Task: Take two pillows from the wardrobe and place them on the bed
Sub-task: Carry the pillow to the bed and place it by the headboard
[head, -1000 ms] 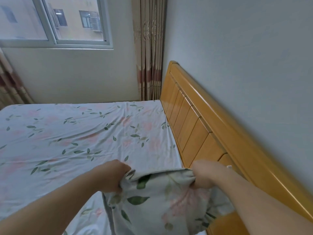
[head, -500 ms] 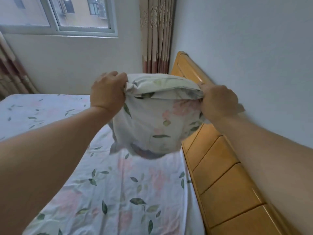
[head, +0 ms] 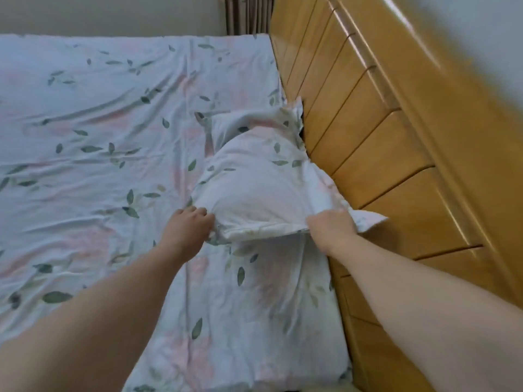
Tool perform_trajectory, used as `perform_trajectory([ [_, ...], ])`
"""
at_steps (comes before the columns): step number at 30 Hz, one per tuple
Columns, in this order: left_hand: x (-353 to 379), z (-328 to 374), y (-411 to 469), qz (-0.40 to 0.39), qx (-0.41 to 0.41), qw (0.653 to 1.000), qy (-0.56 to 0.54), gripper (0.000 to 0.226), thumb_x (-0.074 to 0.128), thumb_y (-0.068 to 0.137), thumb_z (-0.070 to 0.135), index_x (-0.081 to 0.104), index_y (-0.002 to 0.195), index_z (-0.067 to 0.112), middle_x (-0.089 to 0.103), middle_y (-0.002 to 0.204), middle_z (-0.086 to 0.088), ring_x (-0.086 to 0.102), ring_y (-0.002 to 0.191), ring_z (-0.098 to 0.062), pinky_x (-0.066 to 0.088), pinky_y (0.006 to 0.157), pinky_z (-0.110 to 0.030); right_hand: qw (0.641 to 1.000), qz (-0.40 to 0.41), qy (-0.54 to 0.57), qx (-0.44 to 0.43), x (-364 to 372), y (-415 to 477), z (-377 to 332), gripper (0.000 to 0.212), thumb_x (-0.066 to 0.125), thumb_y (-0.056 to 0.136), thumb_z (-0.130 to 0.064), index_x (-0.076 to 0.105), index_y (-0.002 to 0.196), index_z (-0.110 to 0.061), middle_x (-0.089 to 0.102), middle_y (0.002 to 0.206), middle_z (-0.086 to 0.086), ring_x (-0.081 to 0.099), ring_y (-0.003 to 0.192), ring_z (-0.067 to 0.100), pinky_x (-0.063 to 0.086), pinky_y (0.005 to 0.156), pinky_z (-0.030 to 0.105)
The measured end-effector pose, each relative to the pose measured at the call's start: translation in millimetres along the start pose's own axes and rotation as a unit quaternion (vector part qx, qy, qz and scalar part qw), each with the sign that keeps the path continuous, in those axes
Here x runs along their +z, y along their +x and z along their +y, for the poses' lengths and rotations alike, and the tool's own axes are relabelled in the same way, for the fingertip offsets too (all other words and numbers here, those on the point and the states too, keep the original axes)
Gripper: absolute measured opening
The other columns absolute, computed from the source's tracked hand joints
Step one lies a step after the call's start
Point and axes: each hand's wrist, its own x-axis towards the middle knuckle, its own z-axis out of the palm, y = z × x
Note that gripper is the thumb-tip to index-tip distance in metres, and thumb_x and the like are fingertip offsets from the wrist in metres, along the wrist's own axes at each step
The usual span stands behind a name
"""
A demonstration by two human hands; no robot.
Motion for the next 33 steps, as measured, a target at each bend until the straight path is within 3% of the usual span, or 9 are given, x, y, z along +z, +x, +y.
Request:
perform_trajectory([
  [4, 75.4, 21.8, -20.5, -0.087, 0.010, 0.996, 0.028, 0.027, 0.051, 0.085, 0.009, 0.063, 0.104, 0.023, 0.067, 0.105, 0.002, 0.059, 0.106, -0.025, 0.042, 0.073, -0.036, 0.994, -0.105, 0.010, -0.038, 88.2, 12.7, -23.8, 0.037, 0.041, 0.093, -0.004, 0.066, 0.115, -0.020, 0.065, 0.123, 0.006, 0.061, 0.116, 0.029, 0.047, 0.090, 0.041],
  [7, 113.2, 29.2, -43.9, -0.119, 0.061, 0.989, 0.056, 0.014, 0.063, 0.074, 0.012, 0.071, 0.084, 0.018, 0.066, 0.094, -0.004, 0.061, 0.091, -0.030, 0.044, 0.062, -0.035, 0.984, -0.171, 0.017, -0.056, 129.3, 4.8, -39.8, 0.038, 0.040, 0.093, 0.001, 0.064, 0.120, -0.012, 0.062, 0.127, 0.011, 0.061, 0.117, 0.032, 0.049, 0.089, 0.041],
  [10, 130.5, 32.4, -60.8, -0.050, 0.123, 0.986, 0.098, 0.010, 0.070, 0.053, 0.014, 0.071, 0.062, 0.016, 0.064, 0.079, -0.007, 0.061, 0.071, -0.031, 0.045, 0.057, -0.036, 0.976, -0.197, 0.001, -0.097, 146.1, -7.4, -48.3, 0.033, 0.045, 0.092, 0.001, 0.063, 0.119, -0.008, 0.063, 0.125, 0.014, 0.063, 0.114, 0.034, 0.048, 0.083, 0.038],
  [12, 131.8, 39.2, -70.0, -0.072, 0.135, 0.984, 0.094, 0.015, 0.066, 0.057, 0.010, 0.073, 0.069, 0.017, 0.069, 0.085, -0.005, 0.063, 0.078, -0.030, 0.044, 0.065, -0.036, 0.974, -0.202, -0.004, -0.104, 147.0, -15.2, -50.3, 0.031, 0.046, 0.093, 0.000, 0.063, 0.118, -0.008, 0.064, 0.124, 0.014, 0.063, 0.113, 0.034, 0.048, 0.082, 0.038],
  [17, 121.3, 55.8, -86.1, -0.238, 0.087, 0.961, 0.114, 0.022, 0.054, 0.090, 0.016, 0.067, 0.107, 0.016, 0.069, 0.106, -0.003, 0.064, 0.104, -0.026, 0.045, 0.084, -0.034, 0.965, -0.232, 0.001, -0.121, 135.1, -32.5, -51.7, 0.030, 0.053, 0.091, -0.003, 0.064, 0.118, -0.008, 0.064, 0.124, 0.014, 0.064, 0.112, 0.033, 0.052, 0.086, 0.038],
  [23, 124.8, 72.3, -119.1, -0.308, -0.012, 0.951, -0.009, 0.024, 0.051, 0.090, 0.020, 0.068, 0.106, 0.013, 0.063, 0.092, -0.009, 0.066, 0.089, -0.034, 0.052, 0.074, -0.037, 0.950, -0.277, 0.010, -0.142, 144.7, -70.4, -54.0, 0.024, 0.056, 0.089, -0.002, 0.065, 0.111, -0.005, 0.066, 0.120, 0.016, 0.065, 0.109, 0.033, 0.048, 0.076, 0.033],
  [26, 134.1, 86.6, -141.4, -0.336, -0.025, 0.941, -0.024, 0.021, 0.049, 0.091, 0.024, 0.064, 0.103, 0.015, 0.049, 0.082, -0.004, 0.054, 0.076, -0.029, 0.050, 0.070, -0.033, 0.941, -0.301, 0.025, -0.153, 163.3, -93.2, -56.2, 0.012, 0.053, 0.089, 0.000, 0.060, 0.089, -0.010, 0.067, 0.106, 0.015, 0.063, 0.092, 0.032, 0.048, 0.073, 0.033],
  [30, 150.3, 111.4, -169.4, -0.386, -0.054, 0.920, -0.035, 0.013, 0.048, 0.094, 0.029, 0.054, 0.088, 0.019, 0.057, 0.086, -0.006, 0.064, 0.086, -0.030, 0.054, 0.085, -0.038, 0.935, -0.325, 0.038, -0.137, 196.7, -120.7, -64.4, 0.027, 0.050, 0.088, 0.004, 0.043, 0.068, -0.013, 0.062, 0.090, 0.012, 0.055, 0.080, 0.028, 0.047, 0.070, 0.032],
  [33, 164.2, 127.9, -185.8, -0.426, -0.064, 0.901, -0.056, 0.012, 0.053, 0.090, 0.019, 0.061, 0.098, 0.014, 0.055, 0.086, -0.005, 0.066, 0.092, -0.029, 0.055, 0.078, -0.034, 0.925, -0.349, 0.033, -0.145, 216.4, -133.4, -69.8, 0.034, 0.052, 0.088, 0.003, 0.037, 0.064, -0.015, 0.049, 0.076, 0.007, 0.053, 0.081, 0.027, 0.043, 0.071, 0.030],
])
